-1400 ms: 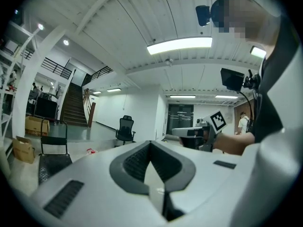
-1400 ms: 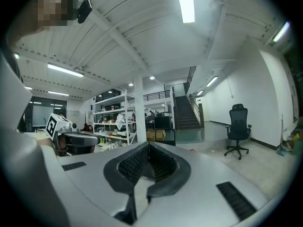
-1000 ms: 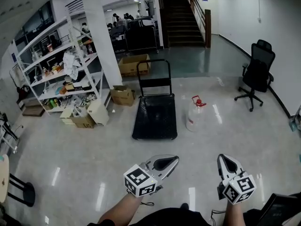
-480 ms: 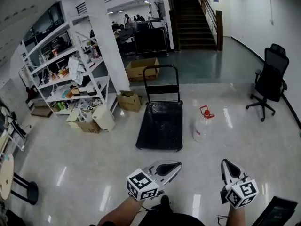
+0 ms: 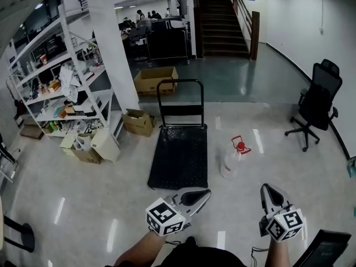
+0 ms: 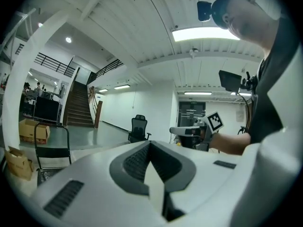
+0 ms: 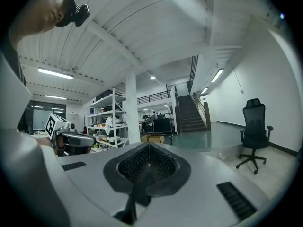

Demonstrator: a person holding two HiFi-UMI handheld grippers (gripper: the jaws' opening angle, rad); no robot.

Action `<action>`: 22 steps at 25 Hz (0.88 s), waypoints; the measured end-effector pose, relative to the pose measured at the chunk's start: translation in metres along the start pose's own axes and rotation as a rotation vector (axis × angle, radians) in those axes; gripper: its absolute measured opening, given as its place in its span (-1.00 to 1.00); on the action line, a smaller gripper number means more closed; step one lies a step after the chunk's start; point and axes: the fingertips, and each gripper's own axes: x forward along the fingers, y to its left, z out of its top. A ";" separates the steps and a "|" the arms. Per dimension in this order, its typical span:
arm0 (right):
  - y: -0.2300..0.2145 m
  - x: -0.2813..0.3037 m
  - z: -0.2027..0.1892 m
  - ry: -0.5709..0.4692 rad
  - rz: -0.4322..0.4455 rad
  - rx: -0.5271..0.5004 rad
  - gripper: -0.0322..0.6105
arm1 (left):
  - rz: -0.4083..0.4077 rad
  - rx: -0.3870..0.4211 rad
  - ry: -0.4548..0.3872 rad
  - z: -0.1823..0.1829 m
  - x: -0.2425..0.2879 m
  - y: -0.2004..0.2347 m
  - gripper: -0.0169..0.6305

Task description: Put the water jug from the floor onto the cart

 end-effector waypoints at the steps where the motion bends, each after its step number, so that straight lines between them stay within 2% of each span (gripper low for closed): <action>1: -0.006 0.015 0.003 -0.003 -0.009 0.000 -0.90 | -0.005 -0.004 -0.002 0.002 0.007 0.015 -0.95; 6: -0.036 0.083 0.007 0.000 -0.038 0.019 -0.89 | -0.028 -0.006 0.010 0.007 0.044 0.083 -0.95; 11: -0.089 0.128 0.007 0.023 -0.040 0.045 -0.89 | -0.020 -0.030 0.017 0.012 0.101 0.127 -0.95; 17: -0.165 0.190 0.015 0.021 0.019 0.051 -0.89 | 0.046 -0.072 0.026 0.021 0.180 0.178 -0.95; 22: -0.231 0.233 0.027 0.015 0.070 0.043 -0.89 | 0.121 -0.057 0.005 0.042 0.234 0.209 -0.95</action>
